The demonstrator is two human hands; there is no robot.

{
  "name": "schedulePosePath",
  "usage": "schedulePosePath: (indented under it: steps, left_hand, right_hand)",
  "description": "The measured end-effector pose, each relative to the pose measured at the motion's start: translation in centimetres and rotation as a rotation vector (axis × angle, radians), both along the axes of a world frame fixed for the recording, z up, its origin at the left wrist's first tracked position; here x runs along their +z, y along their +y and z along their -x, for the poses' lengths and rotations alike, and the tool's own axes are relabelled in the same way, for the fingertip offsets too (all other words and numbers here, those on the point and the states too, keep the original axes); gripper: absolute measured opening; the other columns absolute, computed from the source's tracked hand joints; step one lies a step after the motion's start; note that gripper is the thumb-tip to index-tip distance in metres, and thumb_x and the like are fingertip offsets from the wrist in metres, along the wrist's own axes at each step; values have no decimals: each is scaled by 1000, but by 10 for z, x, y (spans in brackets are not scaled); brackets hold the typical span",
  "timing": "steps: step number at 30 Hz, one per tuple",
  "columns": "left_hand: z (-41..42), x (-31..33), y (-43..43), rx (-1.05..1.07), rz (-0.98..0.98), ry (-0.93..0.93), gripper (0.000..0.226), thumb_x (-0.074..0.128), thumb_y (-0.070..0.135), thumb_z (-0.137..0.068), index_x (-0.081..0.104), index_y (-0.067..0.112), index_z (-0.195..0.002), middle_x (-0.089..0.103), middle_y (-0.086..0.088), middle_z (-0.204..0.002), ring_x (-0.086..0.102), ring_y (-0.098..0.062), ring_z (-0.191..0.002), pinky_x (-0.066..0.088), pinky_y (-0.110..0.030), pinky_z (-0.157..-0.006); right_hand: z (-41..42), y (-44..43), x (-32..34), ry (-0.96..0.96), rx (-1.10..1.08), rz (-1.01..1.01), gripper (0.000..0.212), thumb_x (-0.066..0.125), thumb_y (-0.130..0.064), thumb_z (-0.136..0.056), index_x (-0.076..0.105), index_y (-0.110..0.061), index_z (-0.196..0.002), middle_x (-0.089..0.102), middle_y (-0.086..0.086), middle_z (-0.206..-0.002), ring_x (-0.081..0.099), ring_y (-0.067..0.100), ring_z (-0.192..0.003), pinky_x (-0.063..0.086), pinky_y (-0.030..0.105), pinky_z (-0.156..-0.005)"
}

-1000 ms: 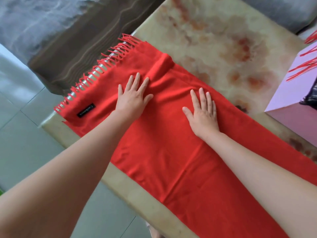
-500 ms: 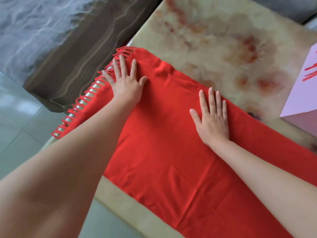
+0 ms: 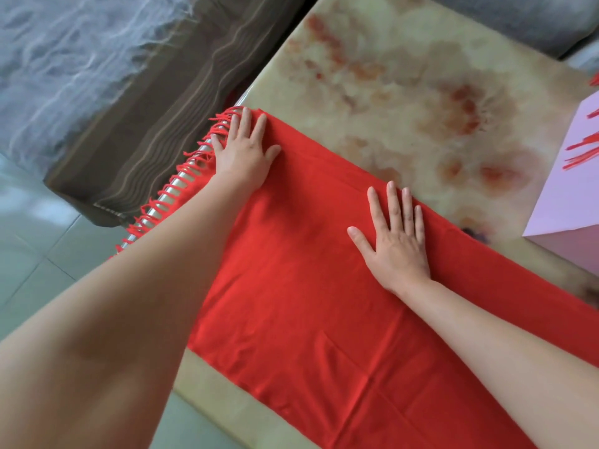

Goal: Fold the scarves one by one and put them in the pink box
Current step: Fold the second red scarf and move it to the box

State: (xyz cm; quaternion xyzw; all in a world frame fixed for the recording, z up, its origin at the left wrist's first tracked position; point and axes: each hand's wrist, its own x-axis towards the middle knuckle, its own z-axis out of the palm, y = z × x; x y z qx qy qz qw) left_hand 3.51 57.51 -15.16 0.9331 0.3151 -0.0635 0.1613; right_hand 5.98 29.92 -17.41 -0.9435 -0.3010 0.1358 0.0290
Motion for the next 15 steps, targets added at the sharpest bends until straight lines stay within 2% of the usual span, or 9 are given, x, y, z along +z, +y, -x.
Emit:
schedulePosePath:
  steps: [2,3,5,7,8,11,13,15]
  left_hand:
    - [12,6,7,128,24,-156,65,56,29,-89,28,19,-147,17,-12,-155,25,-29,-140,24,-46,-111]
    - [21,8,13,204,24,-190,63,59,26,-86,34,16,-143,27,-15,-149,31,-31,-135,29,-43,-108]
    - [38,14,30,311,21,-145,60,64,31,-83,43,13,-136,37,-16,-138,32,-33,-130,31,-43,-107]
    - [53,20,41,321,-10,-140,62,65,35,-82,43,12,-136,38,-17,-136,31,-34,-130,28,-43,-109]
    - [61,23,40,256,-45,-191,63,63,35,-83,41,12,-137,38,-17,-138,31,-34,-131,26,-42,-110]
    - [87,22,5,-149,-129,-326,59,47,40,-87,42,12,-140,39,-14,-146,28,-33,-139,22,-47,-114]
    - [112,14,-35,-340,-43,-225,64,35,50,-89,35,19,-144,27,-8,-154,15,-26,-145,15,-47,-116]
    - [136,1,-61,-338,23,-45,73,19,64,-87,19,27,-150,8,0,-159,-2,-16,-146,5,-42,-118]
  right_hand:
    - [-1,0,1,16,-1,7,76,1,-68,-84,-17,-31,-147,-21,2,-157,-22,21,-144,-12,38,-117]
    - [-1,1,1,25,-3,9,77,0,-69,-82,-17,-31,-148,-22,2,-157,-22,20,-144,-13,38,-117]
    - [-1,2,2,39,-3,13,79,-1,-69,-81,-17,-30,-148,-23,1,-157,-24,20,-143,-14,38,-117]
    - [-2,2,3,54,-2,15,79,2,-70,-83,-17,-30,-148,-24,1,-156,-25,20,-143,-14,38,-116]
    - [-3,2,4,64,1,18,78,6,-70,-85,-17,-30,-148,-24,1,-156,-25,20,-143,-15,38,-116]
    - [-3,2,6,72,5,31,74,13,-67,-91,-18,-30,-148,-26,1,-156,-26,20,-142,-16,37,-116]
    - [-4,2,8,89,4,33,74,18,-64,-92,-18,-30,-147,-26,1,-156,-27,20,-142,-16,38,-116]
    - [-4,2,9,103,6,32,75,20,-63,-92,-18,-30,-147,-27,1,-155,-27,20,-142,-16,38,-116]
